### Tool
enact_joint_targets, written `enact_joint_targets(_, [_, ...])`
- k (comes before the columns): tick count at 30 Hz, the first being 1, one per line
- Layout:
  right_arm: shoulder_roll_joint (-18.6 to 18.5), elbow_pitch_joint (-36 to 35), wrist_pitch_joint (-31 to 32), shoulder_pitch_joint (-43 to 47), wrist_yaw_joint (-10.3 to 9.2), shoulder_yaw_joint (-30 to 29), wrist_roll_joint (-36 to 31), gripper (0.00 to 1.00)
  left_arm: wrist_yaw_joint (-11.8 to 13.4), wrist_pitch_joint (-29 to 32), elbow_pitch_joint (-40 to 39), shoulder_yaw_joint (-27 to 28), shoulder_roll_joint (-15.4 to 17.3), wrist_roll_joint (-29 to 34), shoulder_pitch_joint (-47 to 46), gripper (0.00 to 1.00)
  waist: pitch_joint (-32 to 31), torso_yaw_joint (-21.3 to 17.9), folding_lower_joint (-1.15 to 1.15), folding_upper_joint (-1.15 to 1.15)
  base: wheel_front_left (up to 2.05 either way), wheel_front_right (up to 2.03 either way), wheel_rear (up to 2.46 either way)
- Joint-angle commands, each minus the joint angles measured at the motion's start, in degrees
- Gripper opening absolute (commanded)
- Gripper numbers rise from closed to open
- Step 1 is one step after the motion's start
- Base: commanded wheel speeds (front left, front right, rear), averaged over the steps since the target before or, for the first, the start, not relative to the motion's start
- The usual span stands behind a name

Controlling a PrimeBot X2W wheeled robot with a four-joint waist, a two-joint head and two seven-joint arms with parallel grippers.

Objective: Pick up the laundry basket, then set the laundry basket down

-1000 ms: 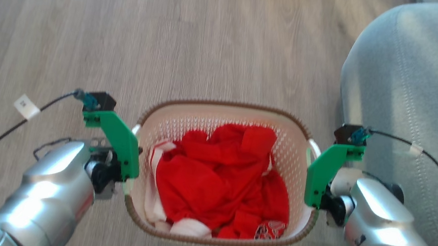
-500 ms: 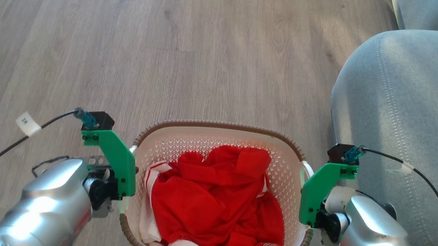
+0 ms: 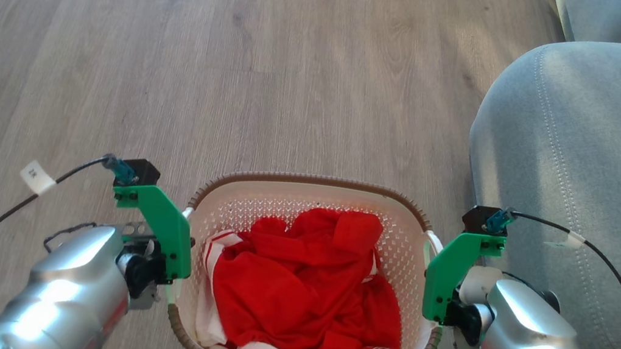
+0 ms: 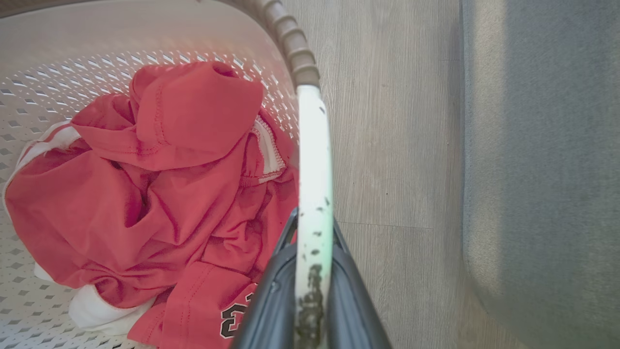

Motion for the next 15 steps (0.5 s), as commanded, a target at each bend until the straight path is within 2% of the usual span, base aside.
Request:
enact_joint_targets(1, [-1.4,0.2,-0.5,-0.8,-0.17,0.6,0.3,0.00,0.6,-0.7,0.8,1.5,4.2,-0.6,-2.4,0.00,0.0,0.0,0.00,0.00,0.00,0.00,0.00])
enact_joint_targets(15, [-1.4,0.4,-0.9,-1.5,-0.17,2.0,2.0,0.00,0.6,-0.8,0.9,1.3,4.4,-1.0,-2.8,0.00,0.7,-0.2,0.00,0.00,0.00,0.00,0.00])
